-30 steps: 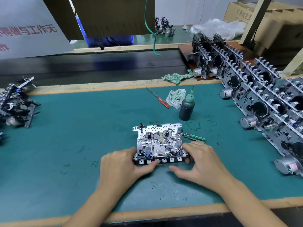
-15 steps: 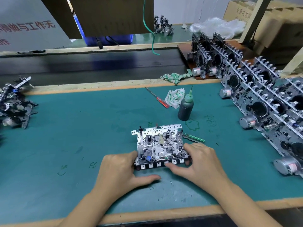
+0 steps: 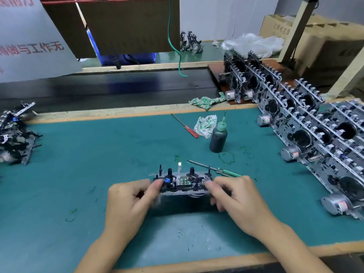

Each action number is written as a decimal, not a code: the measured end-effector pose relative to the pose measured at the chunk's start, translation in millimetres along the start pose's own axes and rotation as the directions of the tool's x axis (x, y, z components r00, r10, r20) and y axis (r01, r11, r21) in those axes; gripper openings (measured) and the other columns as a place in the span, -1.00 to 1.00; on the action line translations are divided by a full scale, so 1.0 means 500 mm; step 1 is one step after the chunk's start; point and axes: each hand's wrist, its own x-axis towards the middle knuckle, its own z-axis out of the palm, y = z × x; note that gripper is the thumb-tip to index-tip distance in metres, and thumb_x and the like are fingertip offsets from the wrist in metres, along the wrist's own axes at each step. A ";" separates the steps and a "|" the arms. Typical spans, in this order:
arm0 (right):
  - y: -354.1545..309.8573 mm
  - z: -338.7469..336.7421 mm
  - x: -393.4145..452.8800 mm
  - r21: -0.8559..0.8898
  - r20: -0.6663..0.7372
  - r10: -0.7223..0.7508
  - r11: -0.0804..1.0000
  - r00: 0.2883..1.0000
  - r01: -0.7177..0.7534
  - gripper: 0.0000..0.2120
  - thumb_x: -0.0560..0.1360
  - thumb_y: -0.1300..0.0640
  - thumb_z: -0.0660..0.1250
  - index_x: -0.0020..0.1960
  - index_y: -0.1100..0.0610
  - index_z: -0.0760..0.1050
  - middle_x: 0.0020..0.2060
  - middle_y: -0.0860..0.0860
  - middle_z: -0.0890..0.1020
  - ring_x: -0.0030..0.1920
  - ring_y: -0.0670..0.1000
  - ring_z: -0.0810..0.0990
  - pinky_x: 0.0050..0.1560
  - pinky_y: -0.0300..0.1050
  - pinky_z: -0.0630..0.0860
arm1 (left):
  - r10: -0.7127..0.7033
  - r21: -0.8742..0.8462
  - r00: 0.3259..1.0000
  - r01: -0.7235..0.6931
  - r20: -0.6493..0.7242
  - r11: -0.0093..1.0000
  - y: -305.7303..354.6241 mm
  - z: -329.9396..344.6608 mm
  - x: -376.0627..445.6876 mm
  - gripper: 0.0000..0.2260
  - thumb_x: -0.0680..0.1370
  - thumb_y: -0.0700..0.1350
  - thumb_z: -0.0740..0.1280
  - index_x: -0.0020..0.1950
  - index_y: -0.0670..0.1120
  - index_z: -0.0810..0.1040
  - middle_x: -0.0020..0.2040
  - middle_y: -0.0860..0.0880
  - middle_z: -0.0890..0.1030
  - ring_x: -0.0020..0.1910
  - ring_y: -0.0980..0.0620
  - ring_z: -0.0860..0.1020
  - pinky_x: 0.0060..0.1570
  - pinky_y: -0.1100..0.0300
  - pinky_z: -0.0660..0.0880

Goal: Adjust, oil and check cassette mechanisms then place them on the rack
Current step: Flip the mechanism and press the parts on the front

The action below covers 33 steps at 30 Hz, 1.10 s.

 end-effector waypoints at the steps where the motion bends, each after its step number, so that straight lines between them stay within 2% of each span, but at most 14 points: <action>1: -0.011 0.002 0.003 0.040 -0.012 0.040 0.998 0.999 -0.040 -0.40 0.40 -0.40 0.04 -0.46 0.08 0.43 -0.60 0.03 0.50 -0.51 -0.07 0.47 -0.34 -0.18 0.38 | -0.035 -0.040 0.998 0.034 -0.042 0.999 0.004 0.001 0.006 -0.56 0.50 0.26 0.13 -0.48 0.06 0.48 -0.64 0.05 0.39 -0.63 0.22 0.29 -0.50 0.38 0.22; 3: -0.029 0.006 0.015 0.097 0.011 0.143 0.985 0.990 -0.143 -0.40 0.40 -0.42 0.05 -0.42 0.05 0.50 -0.62 0.00 0.51 -0.55 -0.13 0.46 -0.36 -0.30 0.32 | -0.164 -0.085 0.983 0.158 -0.075 0.984 0.008 0.007 0.016 -0.43 0.44 0.33 0.10 -0.52 -0.09 0.46 -0.63 -0.07 0.41 -0.63 0.15 0.31 -0.47 0.32 0.26; 5: -0.038 0.007 0.035 0.116 0.048 0.223 0.967 0.974 -0.227 -0.42 0.45 -0.38 0.09 -0.44 0.04 0.51 -0.64 0.02 0.51 -0.56 -0.13 0.46 -0.33 -0.25 0.35 | -0.272 -0.040 0.959 0.270 -0.073 0.962 0.003 0.008 0.027 -0.28 0.38 0.42 0.07 -0.53 -0.25 0.37 -0.68 -0.09 0.28 -0.63 0.10 0.25 -0.49 0.29 0.23; 8: -0.042 0.004 0.062 0.090 0.079 0.268 0.957 0.960 -0.275 -0.40 0.43 -0.39 0.08 -0.51 0.02 0.51 -0.64 0.03 0.50 -0.57 -0.12 0.44 -0.30 -0.17 0.36 | -0.383 0.032 0.924 0.383 -0.013 0.923 0.001 0.003 0.049 -0.24 0.36 0.47 0.02 -0.61 -0.22 0.26 -0.69 -0.02 0.23 -0.62 0.06 0.25 -0.45 0.25 0.29; 11: -0.046 0.003 0.077 0.050 0.090 0.280 0.957 0.956 -0.285 -0.35 0.43 -0.40 0.07 -0.56 0.04 0.48 -0.64 0.04 0.50 -0.58 -0.13 0.42 -0.30 -0.16 0.34 | -0.435 0.164 0.900 0.424 0.035 0.891 0.008 -0.003 0.064 -0.20 0.45 0.49 -0.05 -0.60 -0.20 0.32 -0.69 -0.04 0.30 -0.58 -0.03 0.36 -0.37 0.12 0.37; 14: -0.045 -0.001 0.076 -0.069 0.039 0.296 0.954 0.954 -0.293 -0.29 0.42 -0.47 0.00 -0.48 0.09 0.49 -0.62 0.01 0.50 -0.54 -0.09 0.45 -0.31 -0.14 0.37 | -0.249 0.529 0.963 0.266 -0.104 0.806 0.018 -0.010 0.071 -0.29 0.46 0.40 -0.17 -0.46 -0.14 0.40 -0.55 -0.03 0.41 -0.48 -0.07 0.40 -0.47 0.19 0.19; 17: -0.029 0.002 0.061 -0.198 -0.210 0.197 0.951 0.958 -0.239 -0.29 0.30 -0.51 -0.07 -0.37 0.11 0.46 -0.50 -0.02 0.54 -0.39 -0.03 0.50 -0.27 -0.11 0.42 | 0.063 0.578 0.989 0.028 -0.136 0.816 0.029 -0.021 0.079 -0.55 0.58 0.20 0.04 -0.17 -0.07 0.55 -0.25 0.02 0.56 -0.21 -0.04 0.51 -0.41 0.21 0.26; 19: -0.019 0.011 0.048 0.078 -0.261 0.201 0.979 0.944 -0.187 -0.47 0.31 -0.49 0.18 -0.26 -0.01 0.50 -0.37 -0.11 0.58 -0.30 -0.09 0.53 -0.22 -0.18 0.45 | 0.195 0.431 0.981 -0.169 -0.017 0.886 0.026 -0.016 0.084 -0.64 0.57 0.10 0.09 -0.02 -0.08 0.60 -0.06 0.04 0.61 -0.02 0.05 0.50 -0.21 0.18 0.40; 21: -0.010 0.026 0.038 0.386 -0.135 0.215 0.910 0.967 -0.148 -0.64 0.31 -0.29 0.31 -0.11 -0.04 0.55 -0.22 -0.15 0.64 -0.19 -0.15 0.58 -0.15 -0.33 0.47 | 0.238 0.263 0.958 -0.274 0.161 0.925 0.023 -0.005 0.088 -0.64 0.57 0.10 0.12 0.09 -0.05 0.61 0.08 0.08 0.60 0.12 0.11 0.47 0.07 0.18 0.37; 23: 0.005 0.040 0.031 0.518 -0.058 0.158 0.849 0.986 -0.106 -0.78 0.36 -0.08 0.34 -0.08 0.01 0.58 -0.16 -0.11 0.67 -0.13 -0.14 0.62 -0.06 -0.33 0.48 | 0.227 0.186 0.933 -0.285 0.279 0.941 0.021 0.007 0.089 -0.62 0.56 0.14 0.12 0.16 0.00 0.61 0.15 0.13 0.59 0.22 0.14 0.46 0.21 0.16 0.31; 25: 0.011 0.046 0.028 0.531 -0.057 0.103 0.845 0.993 -0.057 -0.90 0.44 0.12 0.37 -0.06 0.02 0.60 -0.11 -0.08 0.68 -0.07 -0.12 0.63 -0.02 -0.34 0.48 | 0.222 0.157 0.936 -0.272 0.275 0.950 0.014 0.014 0.088 -0.62 0.55 0.15 0.13 0.17 0.03 0.62 0.16 0.17 0.60 0.27 0.19 0.43 0.23 0.24 0.29; 27: 0.015 0.050 0.027 0.483 -0.076 0.076 0.875 0.994 -0.030 -0.84 0.47 0.20 0.40 -0.04 -0.04 0.59 -0.07 -0.12 0.67 -0.03 -0.12 0.62 0.00 -0.35 0.47 | 0.221 0.126 0.944 -0.257 0.245 0.958 0.007 0.017 0.087 -0.65 0.55 0.13 0.14 0.17 0.06 0.62 0.15 0.20 0.60 0.28 0.22 0.40 0.21 0.31 0.28; 30: 0.012 0.056 0.022 0.181 -0.164 0.016 0.983 0.986 0.015 -0.82 0.43 -0.07 0.36 0.03 -0.19 0.52 -0.04 -0.27 0.62 0.04 -0.22 0.56 0.07 -0.36 0.42 | 0.235 0.089 0.947 -0.259 0.217 0.962 0.005 0.020 0.085 -0.69 0.56 0.11 0.16 0.23 0.14 0.57 0.14 0.25 0.59 0.28 0.23 0.42 0.22 0.32 0.30; 33: 0.009 0.057 0.015 0.005 -0.159 0.034 0.999 0.987 -0.033 -0.52 0.39 -0.20 0.29 0.29 -0.24 0.37 0.03 -0.35 0.51 0.10 -0.33 0.46 0.10 -0.52 0.28 | 0.277 0.068 0.943 -0.294 0.185 0.953 0.008 0.025 0.085 -0.72 0.57 0.06 0.18 0.22 0.14 0.57 0.13 0.29 0.56 0.25 0.22 0.46 0.23 0.31 0.33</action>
